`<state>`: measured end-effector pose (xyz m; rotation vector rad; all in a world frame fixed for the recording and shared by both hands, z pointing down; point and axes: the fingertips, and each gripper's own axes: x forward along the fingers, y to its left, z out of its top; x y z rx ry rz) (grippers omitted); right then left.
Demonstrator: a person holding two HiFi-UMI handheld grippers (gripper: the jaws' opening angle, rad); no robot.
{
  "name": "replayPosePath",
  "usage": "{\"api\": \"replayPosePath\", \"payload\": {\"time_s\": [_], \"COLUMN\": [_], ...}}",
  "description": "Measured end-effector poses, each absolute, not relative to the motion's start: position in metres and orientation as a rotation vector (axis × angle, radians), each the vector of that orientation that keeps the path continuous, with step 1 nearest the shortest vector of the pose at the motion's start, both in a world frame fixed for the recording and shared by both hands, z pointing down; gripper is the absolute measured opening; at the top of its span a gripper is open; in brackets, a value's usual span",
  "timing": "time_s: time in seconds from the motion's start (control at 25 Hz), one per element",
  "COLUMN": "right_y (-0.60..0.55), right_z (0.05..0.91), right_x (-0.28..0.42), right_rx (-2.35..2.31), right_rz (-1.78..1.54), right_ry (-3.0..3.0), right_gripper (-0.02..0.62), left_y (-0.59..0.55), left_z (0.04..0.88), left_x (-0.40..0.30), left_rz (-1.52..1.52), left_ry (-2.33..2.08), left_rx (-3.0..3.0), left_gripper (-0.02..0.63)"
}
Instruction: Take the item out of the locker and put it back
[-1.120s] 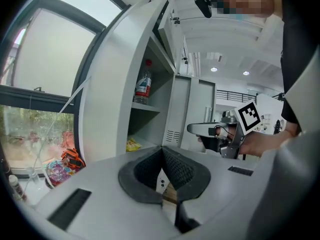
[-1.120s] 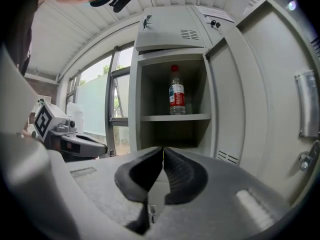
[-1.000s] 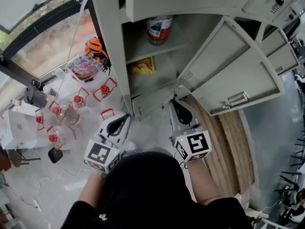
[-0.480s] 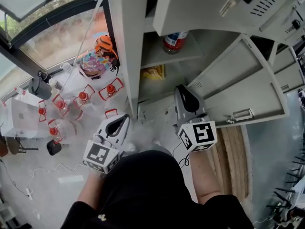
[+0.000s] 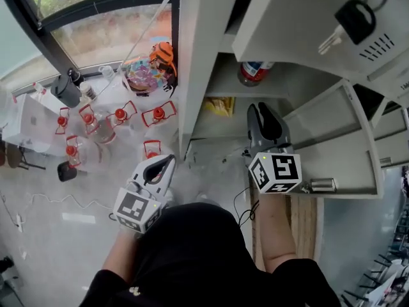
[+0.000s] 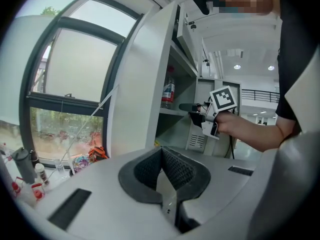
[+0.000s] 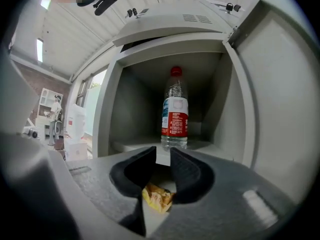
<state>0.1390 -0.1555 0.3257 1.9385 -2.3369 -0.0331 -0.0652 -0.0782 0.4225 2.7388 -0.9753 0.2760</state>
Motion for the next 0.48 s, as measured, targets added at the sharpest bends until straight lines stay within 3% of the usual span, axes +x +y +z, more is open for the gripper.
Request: {"api": "replayPosePath", "payload": {"time_s": [0.48], "right_y": [-0.196], "right_z": [0.32], "right_x": [0.141], "right_rx": [1.942], "right_rz": [-0.006], "right_ry": [-2.343], "right_gripper": [0.223], "left_y": [-0.065], "left_z": [0.424], "left_x": [-0.093], "left_rz": [0.27], "left_ry": [-1.152], "left_rx": [2.672], "left_gripper": [0.014]}}
